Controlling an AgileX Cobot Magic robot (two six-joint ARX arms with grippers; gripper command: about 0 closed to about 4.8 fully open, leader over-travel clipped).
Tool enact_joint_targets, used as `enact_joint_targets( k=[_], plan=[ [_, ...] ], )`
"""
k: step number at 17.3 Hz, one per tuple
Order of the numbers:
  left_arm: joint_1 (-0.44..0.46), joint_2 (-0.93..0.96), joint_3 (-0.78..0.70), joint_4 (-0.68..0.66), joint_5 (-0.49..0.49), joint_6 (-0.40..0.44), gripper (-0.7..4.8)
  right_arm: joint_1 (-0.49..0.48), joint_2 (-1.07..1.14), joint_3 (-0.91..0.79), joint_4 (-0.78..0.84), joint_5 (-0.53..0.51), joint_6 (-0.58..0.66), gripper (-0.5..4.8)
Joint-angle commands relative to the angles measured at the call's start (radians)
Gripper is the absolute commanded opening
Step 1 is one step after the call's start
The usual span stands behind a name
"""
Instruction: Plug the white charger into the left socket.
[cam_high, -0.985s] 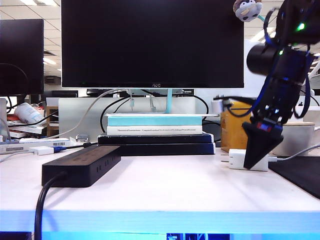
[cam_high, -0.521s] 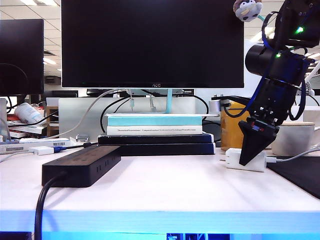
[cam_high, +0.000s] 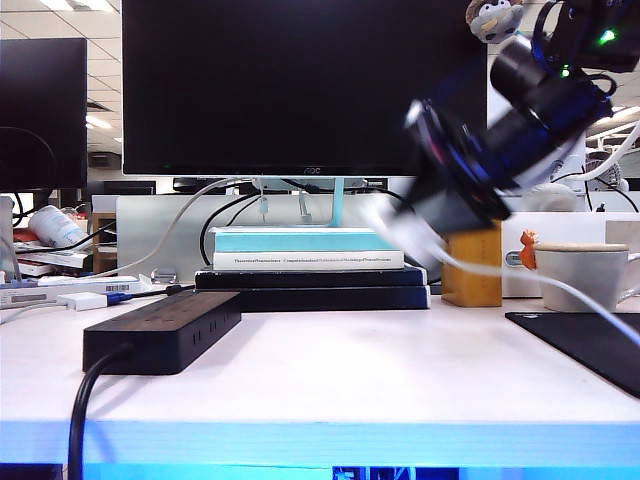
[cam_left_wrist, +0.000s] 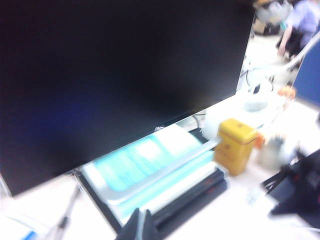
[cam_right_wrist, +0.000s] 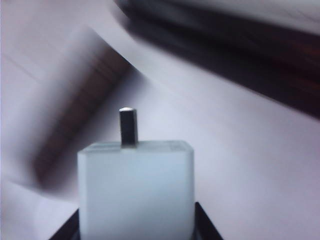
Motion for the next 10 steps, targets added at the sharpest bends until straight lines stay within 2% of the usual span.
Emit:
enact_joint_targets(
  k=[1, 4, 6, 8, 10],
  plan=[
    [0.000, 0.008, 0.004, 0.007, 0.195, 0.153, -0.05, 0.000, -0.011, 0.005, 0.384, -0.228, 0.626, 0.81],
    [-0.064, 0.036, 0.004, 0.010, 0.223, 0.192, -0.05, 0.007, -0.011, 0.005, 0.669, -0.261, 0.851, 0.80],
    [-0.120, 0.074, 0.004, 0.011, 0.202, 0.202, -0.05, 0.025, -0.011, 0.005, 0.723, -0.248, 0.917, 0.80],
    [-0.180, 0.115, 0.004, 0.008, 0.139, 0.330, -0.06, 0.060, -0.011, 0.005, 0.728, -0.243, 0.966, 0.80],
    [-0.254, 0.164, 0.004, 0.008, 0.089, 0.554, -0.06, 0.121, -0.011, 0.005, 0.754, -0.217, 1.151, 0.80]
  ],
)
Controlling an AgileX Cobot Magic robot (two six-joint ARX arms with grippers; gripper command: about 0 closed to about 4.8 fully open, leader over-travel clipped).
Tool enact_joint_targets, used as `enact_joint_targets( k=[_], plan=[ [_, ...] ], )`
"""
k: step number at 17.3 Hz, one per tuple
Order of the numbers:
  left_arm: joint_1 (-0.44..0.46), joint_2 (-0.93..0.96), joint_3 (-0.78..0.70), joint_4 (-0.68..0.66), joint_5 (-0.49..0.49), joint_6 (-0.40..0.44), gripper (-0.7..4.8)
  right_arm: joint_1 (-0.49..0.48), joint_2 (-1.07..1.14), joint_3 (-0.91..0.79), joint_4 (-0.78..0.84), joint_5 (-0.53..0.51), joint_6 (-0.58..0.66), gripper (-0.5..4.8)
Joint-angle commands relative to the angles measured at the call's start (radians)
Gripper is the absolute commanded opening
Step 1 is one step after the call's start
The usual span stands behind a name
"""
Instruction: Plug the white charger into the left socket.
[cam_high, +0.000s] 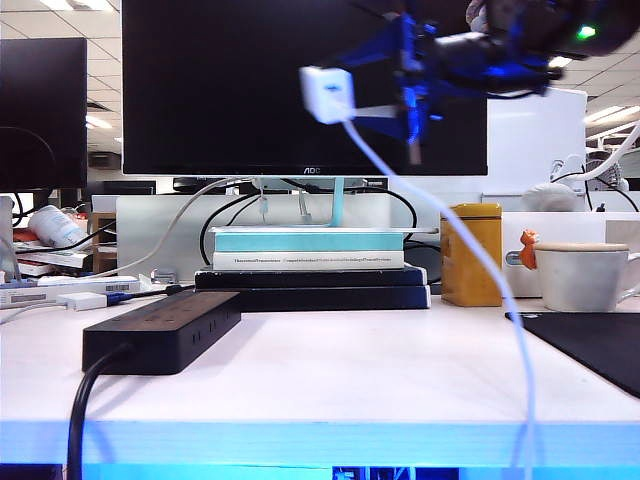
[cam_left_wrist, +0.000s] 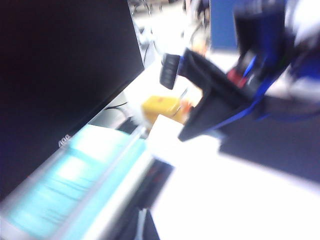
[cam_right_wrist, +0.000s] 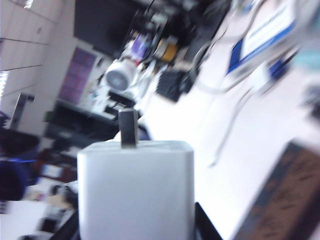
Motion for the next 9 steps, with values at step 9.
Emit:
enact_joint_targets(
  k=[9],
  plan=[
    [-0.107, 0.076, 0.003, 0.015, -0.034, 0.531, 0.18, 0.099, -0.009, 0.006, 0.288, 0.164, 0.885, 0.81]
  ],
)
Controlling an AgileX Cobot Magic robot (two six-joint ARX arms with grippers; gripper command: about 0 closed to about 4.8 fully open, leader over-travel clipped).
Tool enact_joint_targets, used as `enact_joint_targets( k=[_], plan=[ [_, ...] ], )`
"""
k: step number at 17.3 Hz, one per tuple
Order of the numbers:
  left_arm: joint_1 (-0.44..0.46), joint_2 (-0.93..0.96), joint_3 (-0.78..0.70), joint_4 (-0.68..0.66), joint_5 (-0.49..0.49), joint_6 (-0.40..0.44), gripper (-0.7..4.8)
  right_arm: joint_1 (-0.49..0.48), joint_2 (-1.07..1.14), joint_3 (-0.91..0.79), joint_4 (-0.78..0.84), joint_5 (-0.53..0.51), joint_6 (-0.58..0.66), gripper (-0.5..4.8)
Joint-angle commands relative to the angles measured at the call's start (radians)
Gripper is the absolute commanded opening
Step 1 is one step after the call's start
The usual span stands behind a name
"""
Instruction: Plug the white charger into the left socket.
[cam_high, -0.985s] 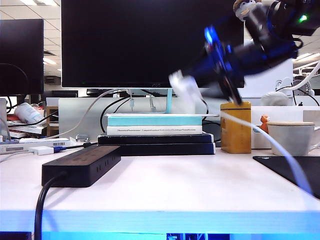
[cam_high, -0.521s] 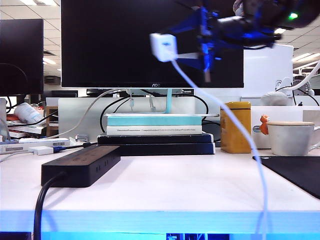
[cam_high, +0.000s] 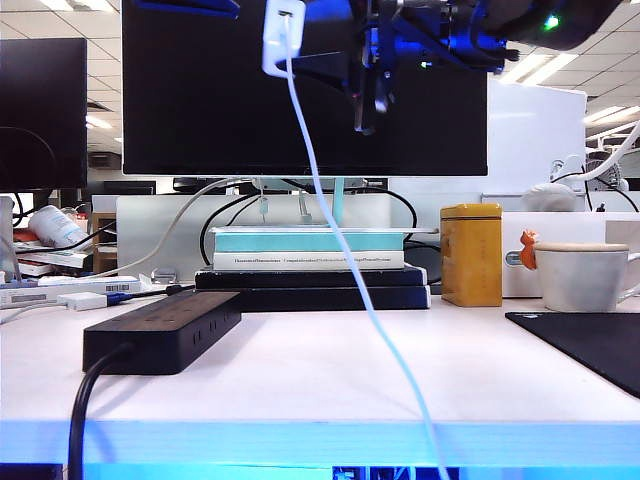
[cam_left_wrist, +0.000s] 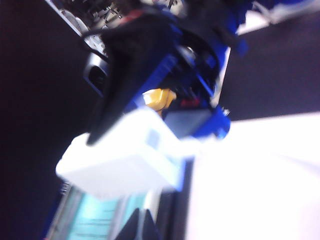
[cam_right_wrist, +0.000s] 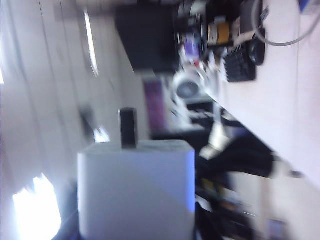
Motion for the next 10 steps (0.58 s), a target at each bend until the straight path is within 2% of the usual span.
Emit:
enact_joint_targets(
  k=[1, 2, 3, 8, 10],
  plan=[
    [0.000, -0.003, 0.003, 0.029, -0.011, 0.045, 1.13, 0.001, -0.009, 0.006, 0.051, 0.051, 0.125, 0.80],
    [0.000, -0.002, 0.003, 0.056, -0.023, 0.046, 2.55, 0.001, -0.009, 0.006, 0.053, 0.049, 0.156, 0.80],
    [0.000, -0.002, 0.003, 0.073, -0.022, 0.068, 3.11, 0.001, -0.009, 0.006, 0.054, 0.048, 0.171, 0.81],
    [0.000, -0.001, 0.003, 0.084, -0.021, 0.346, 3.09, 0.008, -0.009, 0.007, 0.131, 0.028, 0.258, 0.81],
    [0.000, -0.001, 0.003, 0.107, -0.019, 0.403, 3.09, 0.014, -0.009, 0.007, 0.132, 0.018, 0.285, 0.80]
  ],
)
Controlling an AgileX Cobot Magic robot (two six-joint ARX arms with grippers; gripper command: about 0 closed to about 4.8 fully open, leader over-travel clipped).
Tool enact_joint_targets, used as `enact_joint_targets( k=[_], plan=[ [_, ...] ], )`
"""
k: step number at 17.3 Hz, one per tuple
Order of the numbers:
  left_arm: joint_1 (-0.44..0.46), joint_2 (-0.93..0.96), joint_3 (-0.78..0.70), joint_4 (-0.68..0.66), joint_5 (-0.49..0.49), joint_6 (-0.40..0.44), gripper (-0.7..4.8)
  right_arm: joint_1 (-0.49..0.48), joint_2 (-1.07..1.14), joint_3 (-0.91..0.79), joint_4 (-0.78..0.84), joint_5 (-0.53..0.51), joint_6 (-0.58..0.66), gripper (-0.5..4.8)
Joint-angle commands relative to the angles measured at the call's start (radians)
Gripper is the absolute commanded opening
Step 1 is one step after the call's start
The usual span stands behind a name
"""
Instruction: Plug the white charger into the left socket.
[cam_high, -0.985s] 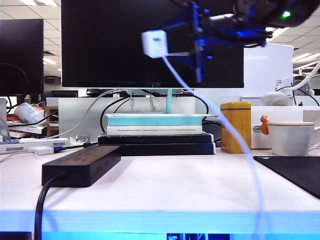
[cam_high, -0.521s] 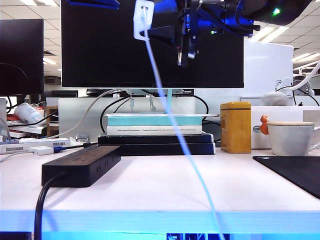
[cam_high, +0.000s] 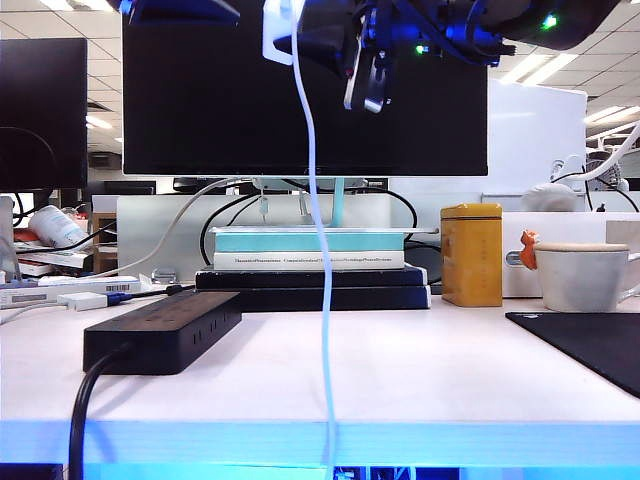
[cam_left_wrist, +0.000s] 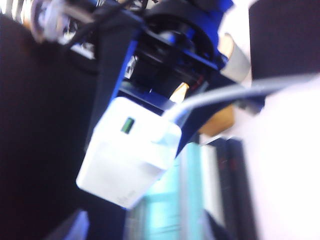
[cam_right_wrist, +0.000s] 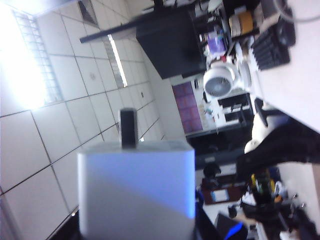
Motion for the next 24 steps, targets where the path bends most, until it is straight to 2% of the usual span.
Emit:
enact_joint_targets(
  k=[1, 3, 9, 16, 19, 24],
  plan=[
    [0.000, -0.002, 0.003, 0.050, 0.006, 0.082, 3.09, 0.010, -0.009, 0.006, 0.047, -0.009, 0.043, 0.80],
    [0.000, -0.002, 0.003, 0.077, 0.010, 0.108, 3.09, 0.024, -0.009, 0.006, 0.056, -0.007, 0.062, 0.80],
    [0.000, 0.019, 0.002, 0.106, 0.058, 0.108, 3.09, 0.063, -0.009, 0.007, 0.082, -0.006, 0.092, 0.80],
    [0.000, 0.030, 0.002, 0.117, 0.054, 0.108, 3.10, 0.074, -0.009, 0.008, 0.089, -0.040, 0.092, 0.80],
    [0.000, 0.036, 0.002, 0.129, 0.001, 0.133, 3.09, 0.074, -0.009, 0.008, 0.091, -0.084, 0.092, 0.80],
    [0.000, 0.043, 0.002, 0.132, -0.053, 0.156, 3.10, 0.074, -0.009, 0.008, 0.146, -0.083, 0.092, 0.80]
  ],
)
